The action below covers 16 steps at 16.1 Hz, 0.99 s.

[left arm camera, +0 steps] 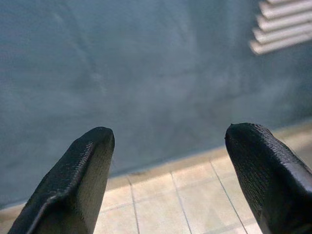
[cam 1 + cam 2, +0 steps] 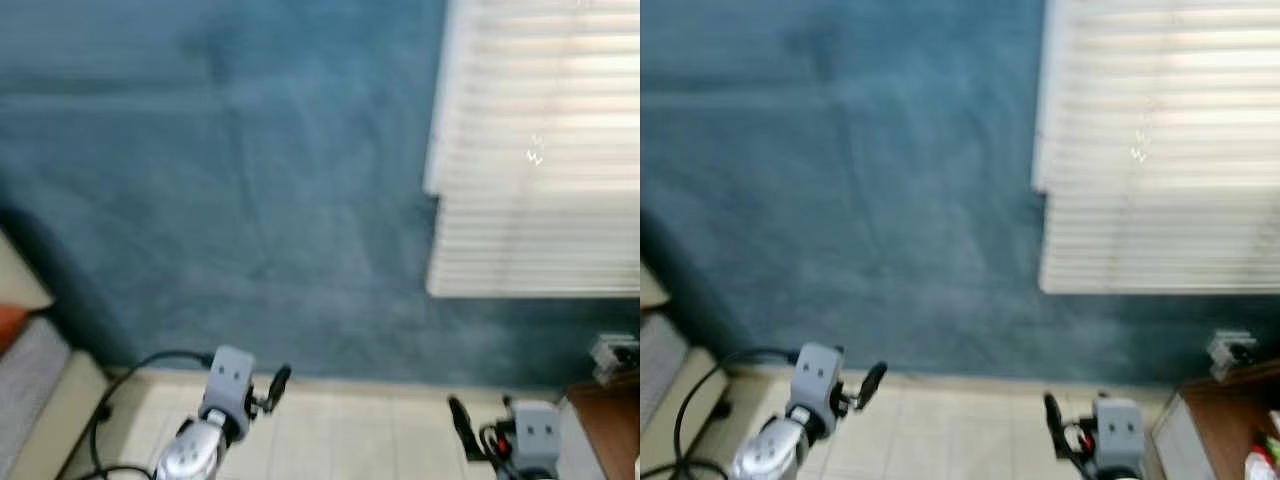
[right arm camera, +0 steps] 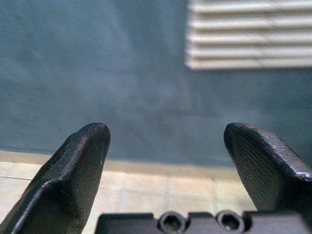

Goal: Clean up the room

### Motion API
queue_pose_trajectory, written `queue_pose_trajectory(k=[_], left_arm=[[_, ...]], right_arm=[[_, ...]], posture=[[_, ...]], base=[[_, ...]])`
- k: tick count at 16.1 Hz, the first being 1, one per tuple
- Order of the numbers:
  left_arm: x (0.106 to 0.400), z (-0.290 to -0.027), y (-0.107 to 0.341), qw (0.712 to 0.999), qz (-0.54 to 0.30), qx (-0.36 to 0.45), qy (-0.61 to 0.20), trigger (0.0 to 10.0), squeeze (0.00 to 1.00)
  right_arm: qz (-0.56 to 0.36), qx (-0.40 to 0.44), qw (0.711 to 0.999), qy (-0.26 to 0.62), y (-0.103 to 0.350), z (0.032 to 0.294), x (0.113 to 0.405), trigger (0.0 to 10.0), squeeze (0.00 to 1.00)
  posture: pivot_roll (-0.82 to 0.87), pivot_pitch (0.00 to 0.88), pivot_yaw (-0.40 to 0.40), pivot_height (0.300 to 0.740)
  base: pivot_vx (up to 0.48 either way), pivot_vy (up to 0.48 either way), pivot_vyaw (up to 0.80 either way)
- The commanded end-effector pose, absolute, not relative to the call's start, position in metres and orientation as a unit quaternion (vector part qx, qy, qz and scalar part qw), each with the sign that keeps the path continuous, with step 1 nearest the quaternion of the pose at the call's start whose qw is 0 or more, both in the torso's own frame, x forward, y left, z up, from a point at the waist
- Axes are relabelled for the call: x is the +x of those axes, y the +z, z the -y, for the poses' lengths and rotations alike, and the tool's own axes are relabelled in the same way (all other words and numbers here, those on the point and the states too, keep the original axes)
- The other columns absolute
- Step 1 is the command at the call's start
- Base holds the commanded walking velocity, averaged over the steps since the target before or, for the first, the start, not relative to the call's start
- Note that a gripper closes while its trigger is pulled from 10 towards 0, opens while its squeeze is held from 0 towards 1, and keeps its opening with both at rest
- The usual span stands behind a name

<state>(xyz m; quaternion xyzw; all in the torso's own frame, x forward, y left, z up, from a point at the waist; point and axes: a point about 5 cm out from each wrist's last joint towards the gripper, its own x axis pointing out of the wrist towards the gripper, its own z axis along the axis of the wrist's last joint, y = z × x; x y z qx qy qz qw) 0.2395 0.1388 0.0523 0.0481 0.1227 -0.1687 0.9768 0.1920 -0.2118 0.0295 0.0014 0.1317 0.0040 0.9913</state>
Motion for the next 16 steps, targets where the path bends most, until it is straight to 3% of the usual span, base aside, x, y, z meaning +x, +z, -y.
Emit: queue_pose_trajectory(k=[1,6,16], left_arm=[[0.238,-0.146,0.054,0.978,-0.128,0.057,-0.156,10.0,0.0],[0.235,-0.155,0.059,0.977,-0.137,0.06,-0.151,10.0,0.0],[0.246,-0.156,0.06,0.979,-0.134,0.072,-0.133,10.0,0.0]], right_arm=[[-0.121,0.015,0.992,0.035,0.034,0.198,0.197,10.0,0.0],[-0.131,0.03,0.99,0.045,0.034,0.195,0.192,10.0,0.0],[-0.133,0.022,0.99,0.028,0.036,0.201,0.205,10.0,0.0]], posture=[[-0.12,0.0,0.034,0.74],[-0.11,0.0,0.028,0.74],[-0.07,0.0,-0.005,0.74]], base=[[0.465,0.0,0.0],[0.467,0.0,0.0],[0.0,0.0,0.0]])
